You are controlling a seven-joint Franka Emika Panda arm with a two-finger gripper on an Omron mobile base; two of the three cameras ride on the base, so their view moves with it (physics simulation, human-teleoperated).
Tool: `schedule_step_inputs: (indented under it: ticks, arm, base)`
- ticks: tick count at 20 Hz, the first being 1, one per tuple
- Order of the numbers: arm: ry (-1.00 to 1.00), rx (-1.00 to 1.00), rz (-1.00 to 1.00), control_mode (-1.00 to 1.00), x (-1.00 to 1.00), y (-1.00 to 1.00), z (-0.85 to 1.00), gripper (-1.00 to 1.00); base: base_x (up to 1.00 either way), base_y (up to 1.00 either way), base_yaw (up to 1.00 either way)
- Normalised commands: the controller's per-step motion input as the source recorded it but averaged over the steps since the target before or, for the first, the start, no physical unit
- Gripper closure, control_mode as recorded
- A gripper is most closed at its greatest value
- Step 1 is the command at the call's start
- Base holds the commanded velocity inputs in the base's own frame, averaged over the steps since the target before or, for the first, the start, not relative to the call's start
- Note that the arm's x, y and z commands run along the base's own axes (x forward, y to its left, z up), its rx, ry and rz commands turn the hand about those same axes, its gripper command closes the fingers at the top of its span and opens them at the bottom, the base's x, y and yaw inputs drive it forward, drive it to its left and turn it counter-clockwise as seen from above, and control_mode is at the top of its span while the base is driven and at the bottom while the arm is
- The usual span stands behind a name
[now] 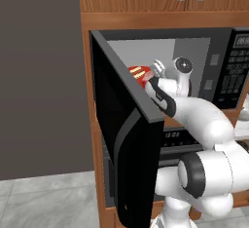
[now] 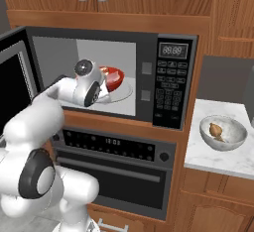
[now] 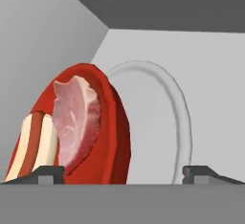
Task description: Place the bowl containing the steak and hot dog in the microwave. Close the microwave door and press the start button to microwave the meal.
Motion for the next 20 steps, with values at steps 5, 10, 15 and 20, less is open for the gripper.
schedule_step_inputs:
  ticks: [5, 10, 15, 20]
  arm:
    - [0.0, 0.0, 0.0, -1.0, -0.65, -0.09, 0.04, -1.0]
    - [0.0, -0.02, 0.04, -1.0, -0.93, -0.24, 0.15, -1.0]
    - [0.0, -0.09, 0.13, -1.0, -0.98, -0.19, 0.13, -1.0]
    - [0.0, -0.14, 0.18, -1.0, -0.89, -0.02, 0.13, -1.0]
  base:
    - [0.0, 0.0, 0.0]
    - [0.0, 0.0, 0.0]
    - [0.0, 0.0, 0.0]
    - [0.0, 0.0, 0.0]
